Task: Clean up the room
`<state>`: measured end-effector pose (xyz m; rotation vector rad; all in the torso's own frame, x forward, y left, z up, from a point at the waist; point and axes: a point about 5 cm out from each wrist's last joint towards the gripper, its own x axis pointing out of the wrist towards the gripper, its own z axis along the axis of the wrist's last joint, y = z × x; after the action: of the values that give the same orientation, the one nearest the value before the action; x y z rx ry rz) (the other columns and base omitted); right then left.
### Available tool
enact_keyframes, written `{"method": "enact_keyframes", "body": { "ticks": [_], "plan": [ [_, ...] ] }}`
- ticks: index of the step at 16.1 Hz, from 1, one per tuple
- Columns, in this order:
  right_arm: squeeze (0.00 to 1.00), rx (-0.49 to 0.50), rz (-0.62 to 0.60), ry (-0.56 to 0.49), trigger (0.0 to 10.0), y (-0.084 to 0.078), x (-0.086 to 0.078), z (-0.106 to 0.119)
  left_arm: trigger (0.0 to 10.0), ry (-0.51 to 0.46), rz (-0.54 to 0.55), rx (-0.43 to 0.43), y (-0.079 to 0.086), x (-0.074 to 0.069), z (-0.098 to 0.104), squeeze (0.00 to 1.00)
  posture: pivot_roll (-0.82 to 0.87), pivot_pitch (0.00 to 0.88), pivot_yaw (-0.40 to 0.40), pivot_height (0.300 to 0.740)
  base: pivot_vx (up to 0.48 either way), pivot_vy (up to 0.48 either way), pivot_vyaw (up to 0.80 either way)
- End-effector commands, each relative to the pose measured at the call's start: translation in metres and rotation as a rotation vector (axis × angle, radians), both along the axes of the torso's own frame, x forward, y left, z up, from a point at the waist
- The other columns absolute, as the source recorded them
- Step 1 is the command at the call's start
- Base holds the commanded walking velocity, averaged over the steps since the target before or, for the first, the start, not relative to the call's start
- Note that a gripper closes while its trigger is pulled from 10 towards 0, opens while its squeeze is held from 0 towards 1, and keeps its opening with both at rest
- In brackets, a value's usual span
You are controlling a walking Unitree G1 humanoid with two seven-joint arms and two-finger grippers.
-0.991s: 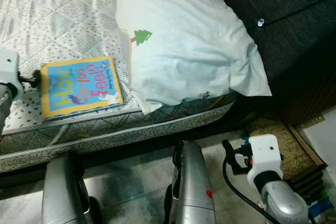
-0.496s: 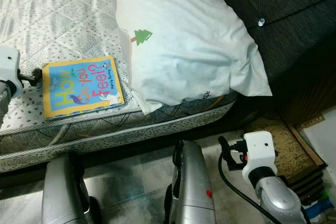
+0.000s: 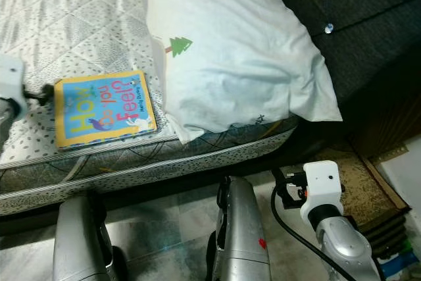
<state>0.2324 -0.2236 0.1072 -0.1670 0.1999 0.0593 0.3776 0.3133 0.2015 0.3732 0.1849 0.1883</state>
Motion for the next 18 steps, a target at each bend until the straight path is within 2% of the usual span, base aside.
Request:
{"method": "enact_keyframes", "body": {
  "ticks": [1,4,6,14,15,18],
  "plan": [
    [0.00,-0.005,-0.010,0.022,10.0,-0.001,-0.003,-0.006,10.0,0.036,-0.029,0.004,-0.006,0.001,-0.006,0.00,-0.16,0.238,-0.099,0.471,0.000,0.000,0.00],
    [0.00,-0.002,-0.014,0.018,10.0,-0.001,-0.002,-0.006,10.0,0.043,-0.041,0.006,-0.008,0.002,-0.008,0.00,-0.16,0.235,-0.093,0.471,0.000,0.000,0.00],
    [0.00,0.001,-0.017,0.015,10.0,0.000,-0.002,-0.007,10.0,0.026,-0.011,0.025,-0.003,0.001,-0.002,0.00,-0.16,0.234,-0.090,0.471,0.000,0.000,0.00],
    [0.00,0.024,-0.012,0.006,10.0,0.007,0.006,-0.011,10.0,-0.115,0.256,0.074,0.047,-0.020,0.025,0.00,-0.12,0.211,-0.082,0.471,0.000,0.000,0.00],
    [0.00,0.033,-0.010,0.001,10.0,0.009,0.010,-0.012,10.0,-0.181,0.352,0.090,0.063,-0.030,0.033,0.00,-0.11,0.202,-0.077,0.471,0.000,0.000,0.00],
    [0.00,0.041,-0.010,-0.005,10.0,0.012,0.014,-0.014,10.0,-0.246,0.396,0.095,0.068,-0.036,0.034,0.00,-0.09,0.187,-0.066,0.471,0.000,0.000,0.00]
  ]
}}
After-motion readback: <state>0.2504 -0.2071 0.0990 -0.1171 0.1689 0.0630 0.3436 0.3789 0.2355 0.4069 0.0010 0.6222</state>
